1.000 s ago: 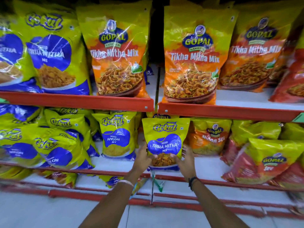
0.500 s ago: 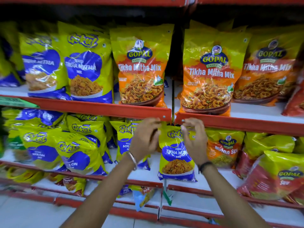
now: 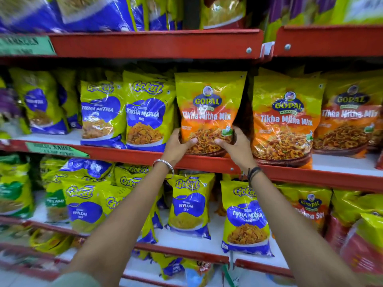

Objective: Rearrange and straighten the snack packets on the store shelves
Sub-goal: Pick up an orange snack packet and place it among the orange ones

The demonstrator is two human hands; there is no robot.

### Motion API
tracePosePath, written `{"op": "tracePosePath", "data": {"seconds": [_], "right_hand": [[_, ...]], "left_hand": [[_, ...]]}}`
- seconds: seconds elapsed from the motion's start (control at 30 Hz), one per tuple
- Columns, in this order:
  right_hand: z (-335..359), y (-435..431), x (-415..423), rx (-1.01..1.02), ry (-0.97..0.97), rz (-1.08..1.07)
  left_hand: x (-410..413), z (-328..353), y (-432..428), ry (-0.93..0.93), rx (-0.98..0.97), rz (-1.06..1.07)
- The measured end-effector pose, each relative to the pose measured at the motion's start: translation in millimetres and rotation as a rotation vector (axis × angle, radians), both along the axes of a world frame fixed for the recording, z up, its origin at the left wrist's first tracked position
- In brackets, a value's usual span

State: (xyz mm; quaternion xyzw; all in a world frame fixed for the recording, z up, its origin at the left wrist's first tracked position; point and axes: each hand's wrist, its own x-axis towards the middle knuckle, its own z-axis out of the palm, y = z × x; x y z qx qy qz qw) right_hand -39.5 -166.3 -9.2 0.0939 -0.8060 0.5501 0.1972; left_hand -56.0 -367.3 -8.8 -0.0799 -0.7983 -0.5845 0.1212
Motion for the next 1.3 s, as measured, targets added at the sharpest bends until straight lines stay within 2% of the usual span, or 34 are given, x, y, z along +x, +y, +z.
{"op": "tracePosePath", "data": {"seconds": [0.17,0.3,0.67,0.93,1.17,1.3], "right_hand": [[-4,5,36,-0.172,0.143,0.012],[-3,18,73,-0.304,0.16,0.032],[-56,59,144,-0.32,0.014,-0.019],[-73,73,155,-0.341,-0.022,-0.052],[-69,94,155,-0.342,-0.008,-0.046],[-44,132,154,-0.326,0.057,-0.074]], "left_hand": [[36,-2,11,0.218,0.19,-0.012],[81,4,22,0.308,0.272,0.001],[146,-49,53,0.073,0.187,0.03],[156,-63,67,-0.004,0.154,0.024],[155,-54,89,0.0,0.169,0.014],[146,-29,125,0.053,0.173,-0.034]]}}
